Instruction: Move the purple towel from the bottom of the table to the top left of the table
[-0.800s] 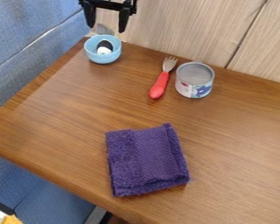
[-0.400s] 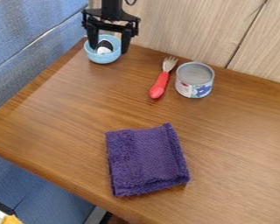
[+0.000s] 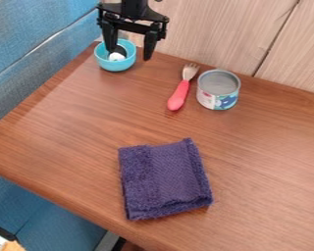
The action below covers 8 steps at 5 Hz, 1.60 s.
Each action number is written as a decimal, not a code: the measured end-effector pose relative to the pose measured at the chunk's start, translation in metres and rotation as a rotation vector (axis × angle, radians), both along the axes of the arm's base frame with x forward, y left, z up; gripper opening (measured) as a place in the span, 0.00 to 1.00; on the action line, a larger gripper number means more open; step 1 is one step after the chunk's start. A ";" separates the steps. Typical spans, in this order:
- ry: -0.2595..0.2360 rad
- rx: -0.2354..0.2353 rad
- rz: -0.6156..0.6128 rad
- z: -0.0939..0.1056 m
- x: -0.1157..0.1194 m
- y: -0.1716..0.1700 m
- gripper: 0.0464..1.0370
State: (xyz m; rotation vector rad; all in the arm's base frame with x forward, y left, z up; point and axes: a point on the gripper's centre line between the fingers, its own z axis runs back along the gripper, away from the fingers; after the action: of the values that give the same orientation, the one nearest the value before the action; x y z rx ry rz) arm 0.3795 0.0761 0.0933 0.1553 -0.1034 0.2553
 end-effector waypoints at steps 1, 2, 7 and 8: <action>-0.024 -0.022 -0.060 0.004 -0.023 -0.025 0.96; -0.012 -0.015 -0.118 -0.001 -0.051 -0.054 0.96; 0.052 0.011 -0.212 -0.059 -0.149 -0.117 0.96; 0.041 -0.029 -0.296 -0.073 -0.140 -0.122 0.96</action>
State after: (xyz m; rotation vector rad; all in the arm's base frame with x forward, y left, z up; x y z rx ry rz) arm 0.2396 -0.0460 0.0202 0.1141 -0.0806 -0.0415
